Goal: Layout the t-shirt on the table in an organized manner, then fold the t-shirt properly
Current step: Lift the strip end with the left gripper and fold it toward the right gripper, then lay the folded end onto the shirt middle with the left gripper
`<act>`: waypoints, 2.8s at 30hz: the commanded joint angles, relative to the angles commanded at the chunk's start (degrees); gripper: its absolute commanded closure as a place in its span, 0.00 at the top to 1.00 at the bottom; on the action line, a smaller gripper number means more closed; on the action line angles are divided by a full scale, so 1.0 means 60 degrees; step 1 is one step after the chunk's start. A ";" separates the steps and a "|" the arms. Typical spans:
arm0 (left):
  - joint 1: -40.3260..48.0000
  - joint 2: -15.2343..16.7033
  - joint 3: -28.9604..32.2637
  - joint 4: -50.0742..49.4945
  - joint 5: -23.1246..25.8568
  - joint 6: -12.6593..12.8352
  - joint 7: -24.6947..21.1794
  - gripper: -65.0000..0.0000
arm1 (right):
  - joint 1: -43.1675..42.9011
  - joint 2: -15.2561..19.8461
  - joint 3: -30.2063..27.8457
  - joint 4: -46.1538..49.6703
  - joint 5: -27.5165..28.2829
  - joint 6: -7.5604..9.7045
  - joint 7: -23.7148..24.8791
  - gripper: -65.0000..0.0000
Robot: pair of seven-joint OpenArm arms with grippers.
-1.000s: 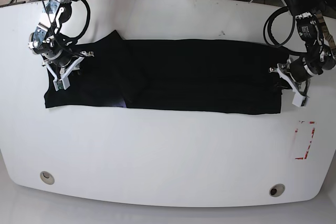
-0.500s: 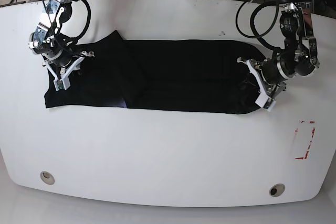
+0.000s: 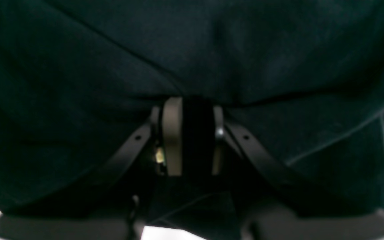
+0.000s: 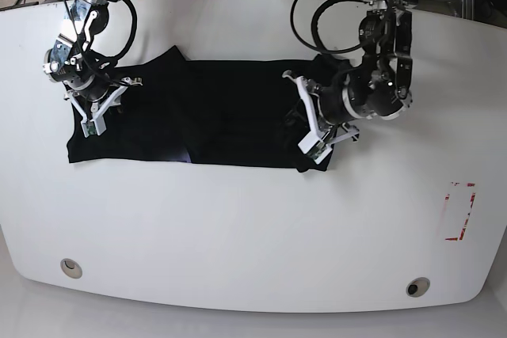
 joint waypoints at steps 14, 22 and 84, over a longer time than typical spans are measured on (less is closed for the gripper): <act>-0.0703 0.0951 0.0190 -0.1158 0.0762 -0.0044 -0.0088 0.09 | 0.0015 -0.0015 0.0000 0.0000 0.0044 0.0000 0.0000 0.18; -0.0733 0.0938 0.0396 -0.1319 0.0762 -0.0044 -0.0103 0.28 | 0.0015 0.0000 0.0000 0.0000 0.0044 0.0000 0.0000 0.18; 0.0440 -0.0557 0.1875 -0.1114 0.0513 0.0674 -0.1231 0.20 | 0.0015 -0.0176 0.0000 0.0015 0.0015 0.0000 0.0000 0.18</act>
